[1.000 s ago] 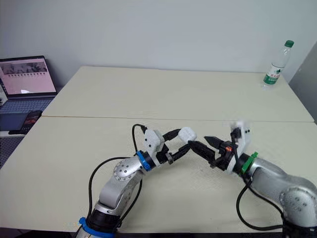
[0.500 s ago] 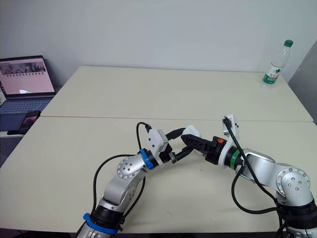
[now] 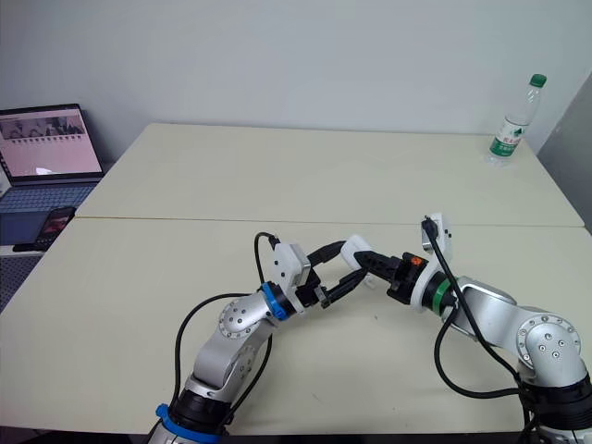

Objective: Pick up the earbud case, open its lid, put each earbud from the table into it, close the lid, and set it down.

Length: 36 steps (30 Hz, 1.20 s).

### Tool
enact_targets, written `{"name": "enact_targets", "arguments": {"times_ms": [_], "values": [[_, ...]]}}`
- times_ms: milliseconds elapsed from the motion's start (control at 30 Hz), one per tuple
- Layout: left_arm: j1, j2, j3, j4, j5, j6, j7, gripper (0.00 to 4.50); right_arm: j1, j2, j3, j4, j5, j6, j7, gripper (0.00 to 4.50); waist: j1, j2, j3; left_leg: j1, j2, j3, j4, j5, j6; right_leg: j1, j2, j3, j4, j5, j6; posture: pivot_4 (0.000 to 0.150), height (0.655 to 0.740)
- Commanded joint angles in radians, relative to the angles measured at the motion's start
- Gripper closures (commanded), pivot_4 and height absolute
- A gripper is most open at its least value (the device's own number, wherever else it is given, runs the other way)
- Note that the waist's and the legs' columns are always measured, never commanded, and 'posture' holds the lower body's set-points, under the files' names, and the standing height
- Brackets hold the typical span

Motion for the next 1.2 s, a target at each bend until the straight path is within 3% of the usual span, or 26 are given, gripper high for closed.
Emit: {"name": "enact_targets", "arguments": {"times_ms": [33,200,333,467,700,933,1200], "values": [[-0.001,-0.007,-0.015,-0.049,-0.041,0.046,-0.014,1.72,-0.017,-0.005,-0.009,-0.039,0.020,-0.009,0.025,3.75,0.000,0.000,0.000,0.000,0.000,0.000,0.000,0.000,0.000,0.000,0.000,0.000,0.000,0.000,0.000,0.150,0.7362],[-0.001,0.012,-0.012,-0.074,-0.045,0.072,-0.017,0.04,-0.015,-0.015,-0.016,-0.029,0.016,-0.006,0.035,3.75,0.000,0.000,0.000,0.000,0.000,0.000,0.000,0.000,0.000,0.000,0.000,0.000,0.000,0.000,0.000,0.150,0.7362],[0.004,0.064,0.012,-0.107,-0.099,0.116,-0.069,0.01,-0.014,-0.039,-0.047,-0.010,0.003,-0.004,0.073,3.75,0.000,0.000,0.000,0.000,0.000,0.000,0.000,0.000,0.000,-0.001,0.000,0.000,0.000,0.000,0.000,0.150,0.7362],[-0.002,0.151,0.086,-0.172,-0.304,0.307,-0.163,0.01,0.003,-0.104,-0.120,0.024,-0.061,0.024,0.233,3.75,0.000,0.000,0.000,0.000,0.000,0.000,0.000,0.000,0.000,-0.001,0.000,0.000,0.000,0.000,0.000,0.150,0.7362],[-0.125,0.276,0.150,-0.134,-0.580,0.627,-0.306,0.01,0.132,-0.325,-0.092,-0.007,-0.527,0.037,0.821,3.75,0.004,0.000,0.000,0.000,0.000,-0.001,0.000,0.000,0.000,-0.001,0.000,-0.002,-0.001,0.000,0.000,0.150,0.7362],[-0.240,0.322,0.109,-0.045,-0.626,0.782,-0.417,0.01,0.136,-0.377,-0.116,-0.048,-0.601,0.069,1.069,3.75,-0.003,0.000,0.000,0.001,0.000,0.000,0.001,0.000,0.000,-0.001,0.002,-0.001,0.000,0.000,0.000,0.150,0.7362],[-0.284,0.319,0.076,0.000,-0.601,0.802,-0.511,0.01,0.062,-0.370,-0.148,-0.086,-0.502,0.139,1.084,3.75,0.000,-0.002,0.001,0.000,0.000,-0.001,0.002,0.000,0.000,-0.001,0.001,-0.001,0.000,0.000,0.000,0.150,0.7362]]}}
